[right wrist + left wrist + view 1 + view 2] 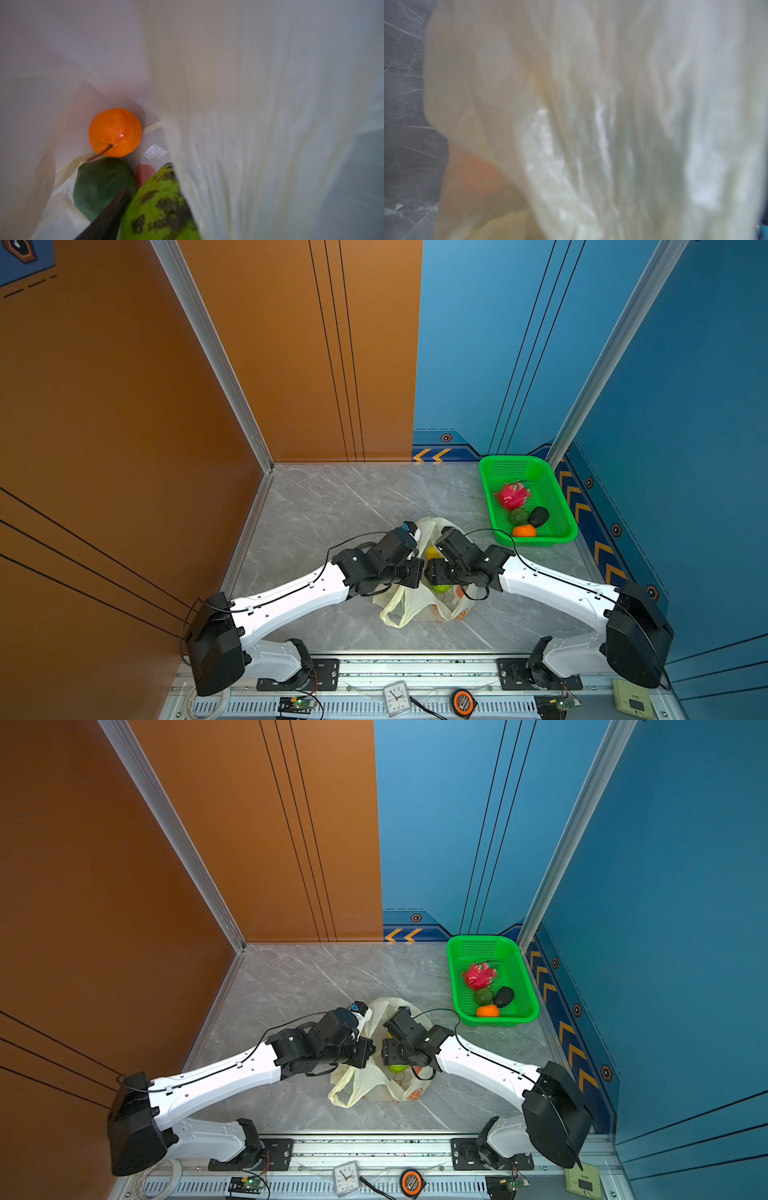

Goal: Untie the knot of the plastic bag and take out the fruit

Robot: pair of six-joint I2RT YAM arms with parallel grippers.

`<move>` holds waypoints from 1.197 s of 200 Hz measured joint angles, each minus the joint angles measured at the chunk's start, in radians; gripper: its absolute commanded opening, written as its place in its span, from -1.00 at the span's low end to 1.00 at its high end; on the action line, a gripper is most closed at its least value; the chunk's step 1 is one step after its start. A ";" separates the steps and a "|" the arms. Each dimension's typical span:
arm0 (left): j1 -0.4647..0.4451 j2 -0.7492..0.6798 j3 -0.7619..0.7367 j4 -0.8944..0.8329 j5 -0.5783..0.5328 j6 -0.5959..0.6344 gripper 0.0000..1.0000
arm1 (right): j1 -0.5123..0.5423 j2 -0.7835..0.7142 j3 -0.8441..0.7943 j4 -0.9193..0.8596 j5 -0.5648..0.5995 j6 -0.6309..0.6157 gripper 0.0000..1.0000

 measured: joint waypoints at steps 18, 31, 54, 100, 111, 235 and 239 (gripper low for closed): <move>0.014 -0.010 -0.010 0.000 0.000 0.000 -0.92 | 0.019 -0.031 0.017 -0.026 -0.003 -0.013 0.43; 0.024 -0.019 -0.016 0.000 0.000 0.000 -0.92 | 0.027 -0.057 0.028 -0.044 -0.003 -0.015 0.44; 0.036 -0.023 -0.019 0.000 0.001 0.000 -0.92 | 0.030 -0.118 0.039 -0.071 -0.001 -0.016 0.44; 0.051 -0.023 -0.019 -0.001 0.006 0.003 -0.92 | 0.021 -0.197 0.068 -0.101 -0.012 -0.010 0.47; 0.051 -0.023 -0.019 -0.001 0.009 0.005 -0.92 | 0.013 -0.204 0.072 -0.101 -0.016 -0.007 0.48; 0.018 -0.094 -0.114 -0.002 0.089 0.039 -0.92 | -0.038 0.051 0.024 -0.006 0.025 0.082 0.94; 0.018 -0.100 -0.119 -0.002 0.089 0.038 -0.92 | -0.028 0.053 0.032 -0.015 0.026 0.080 0.96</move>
